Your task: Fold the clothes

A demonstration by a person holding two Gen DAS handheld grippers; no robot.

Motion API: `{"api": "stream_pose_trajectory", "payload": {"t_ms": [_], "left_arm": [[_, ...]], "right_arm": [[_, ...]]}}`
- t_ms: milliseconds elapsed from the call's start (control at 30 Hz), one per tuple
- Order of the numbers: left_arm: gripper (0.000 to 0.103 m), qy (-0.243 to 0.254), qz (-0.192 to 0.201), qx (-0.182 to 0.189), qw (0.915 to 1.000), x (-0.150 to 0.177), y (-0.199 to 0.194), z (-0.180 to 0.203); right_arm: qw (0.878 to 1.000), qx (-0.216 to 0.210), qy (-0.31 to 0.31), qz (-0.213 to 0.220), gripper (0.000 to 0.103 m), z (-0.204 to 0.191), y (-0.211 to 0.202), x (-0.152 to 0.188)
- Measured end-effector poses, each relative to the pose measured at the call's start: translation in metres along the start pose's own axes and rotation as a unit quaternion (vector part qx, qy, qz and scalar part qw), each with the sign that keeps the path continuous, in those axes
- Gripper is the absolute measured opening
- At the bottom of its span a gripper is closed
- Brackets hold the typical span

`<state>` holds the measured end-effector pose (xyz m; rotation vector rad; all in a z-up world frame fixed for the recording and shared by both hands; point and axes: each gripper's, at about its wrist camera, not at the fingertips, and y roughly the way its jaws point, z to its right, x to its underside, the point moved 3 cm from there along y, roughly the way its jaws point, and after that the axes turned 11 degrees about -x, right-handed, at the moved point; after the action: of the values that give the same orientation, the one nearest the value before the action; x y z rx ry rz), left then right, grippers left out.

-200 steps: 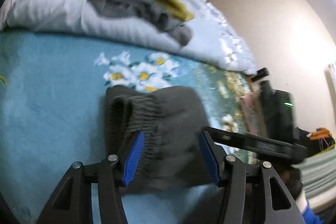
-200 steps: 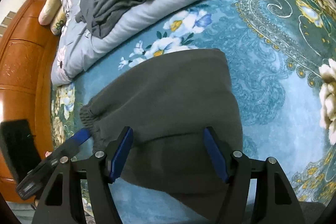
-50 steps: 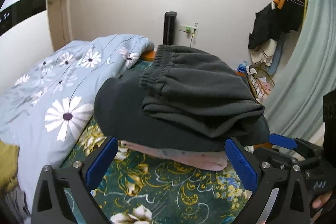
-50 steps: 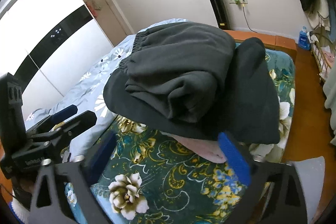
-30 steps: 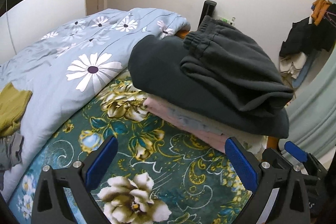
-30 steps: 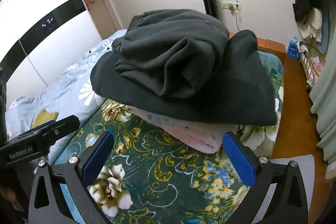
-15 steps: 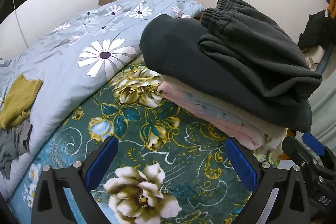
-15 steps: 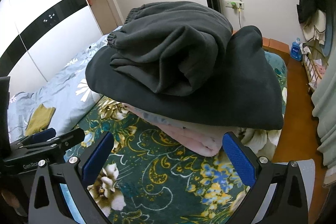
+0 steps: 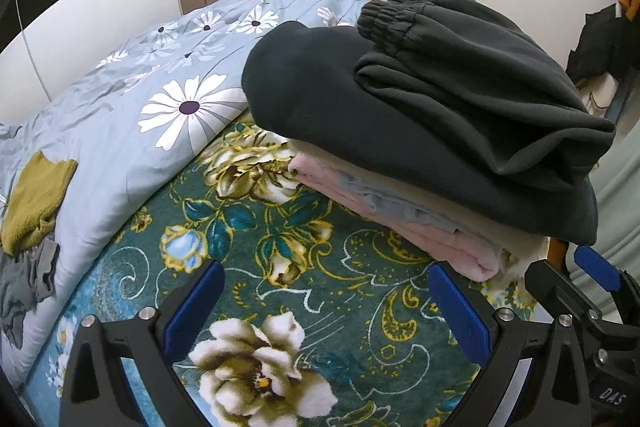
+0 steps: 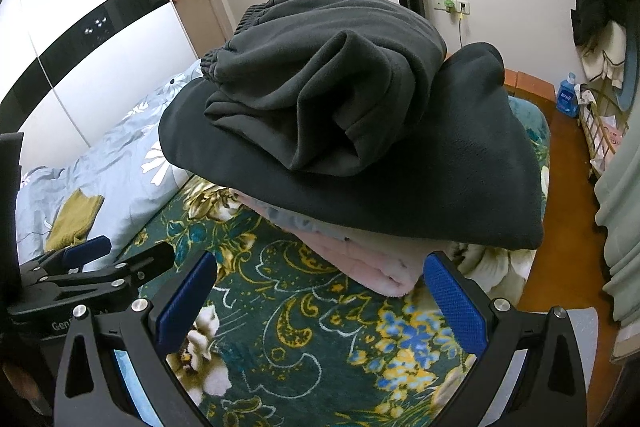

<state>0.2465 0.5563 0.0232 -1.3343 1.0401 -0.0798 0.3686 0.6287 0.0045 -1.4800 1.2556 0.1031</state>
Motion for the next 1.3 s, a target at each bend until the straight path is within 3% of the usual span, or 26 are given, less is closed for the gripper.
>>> {"api": "stream_pose_trajectory", "payload": {"t_ms": [667, 1300], "left_arm": [[0.103, 0.009, 0.008, -0.031, 0.9994, -0.003, -0.013, -0.001], [0.103, 0.010, 0.007, -0.030, 0.9995, -0.005, -0.016, 0.009]], "right_arm": [[1.000, -0.016, -0.011, -0.001, 0.103, -0.008, -0.003, -0.003], [1.000, -0.016, -0.002, -0.005, 0.103, -0.004, -0.010, -0.008]]}}
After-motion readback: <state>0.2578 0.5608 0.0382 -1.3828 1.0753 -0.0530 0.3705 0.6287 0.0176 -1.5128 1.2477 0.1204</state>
